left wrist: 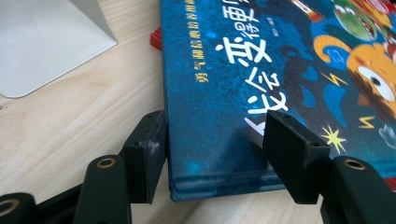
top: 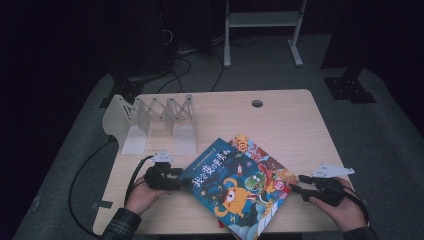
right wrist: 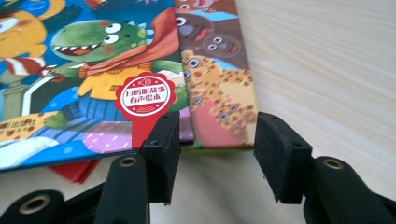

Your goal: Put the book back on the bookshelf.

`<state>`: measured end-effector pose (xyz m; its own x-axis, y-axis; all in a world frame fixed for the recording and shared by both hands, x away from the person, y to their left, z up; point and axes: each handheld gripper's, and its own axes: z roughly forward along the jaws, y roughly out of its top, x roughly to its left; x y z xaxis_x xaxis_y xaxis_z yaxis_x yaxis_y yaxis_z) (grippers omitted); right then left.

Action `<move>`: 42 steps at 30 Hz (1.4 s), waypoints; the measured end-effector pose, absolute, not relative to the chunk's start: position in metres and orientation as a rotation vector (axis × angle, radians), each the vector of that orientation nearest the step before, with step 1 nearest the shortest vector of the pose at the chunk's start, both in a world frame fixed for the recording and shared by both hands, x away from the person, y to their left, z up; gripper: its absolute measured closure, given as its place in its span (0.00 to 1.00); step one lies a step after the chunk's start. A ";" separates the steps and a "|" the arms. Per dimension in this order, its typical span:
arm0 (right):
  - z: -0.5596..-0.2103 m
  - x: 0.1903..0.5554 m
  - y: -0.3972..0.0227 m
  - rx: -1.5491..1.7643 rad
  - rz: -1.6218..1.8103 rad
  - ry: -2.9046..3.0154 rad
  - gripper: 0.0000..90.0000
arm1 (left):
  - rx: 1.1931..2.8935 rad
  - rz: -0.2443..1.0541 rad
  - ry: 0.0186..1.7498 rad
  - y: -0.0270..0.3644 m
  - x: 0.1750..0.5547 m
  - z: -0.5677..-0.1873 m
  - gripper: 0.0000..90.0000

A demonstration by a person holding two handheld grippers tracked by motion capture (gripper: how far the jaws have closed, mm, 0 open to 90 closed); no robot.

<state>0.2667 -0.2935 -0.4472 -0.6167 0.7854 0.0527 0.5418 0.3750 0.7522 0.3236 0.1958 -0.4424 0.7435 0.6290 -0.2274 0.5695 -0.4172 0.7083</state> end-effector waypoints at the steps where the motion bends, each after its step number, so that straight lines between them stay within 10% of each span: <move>1: -0.447 0.267 -0.293 1.165 1.093 2.326 0.55 | 2.122 0.092 0.899 0.196 0.324 -0.442 0.43; 42: -0.448 0.344 -0.263 1.119 1.023 2.344 0.53 | 2.147 -0.016 0.915 0.186 0.339 -0.451 0.08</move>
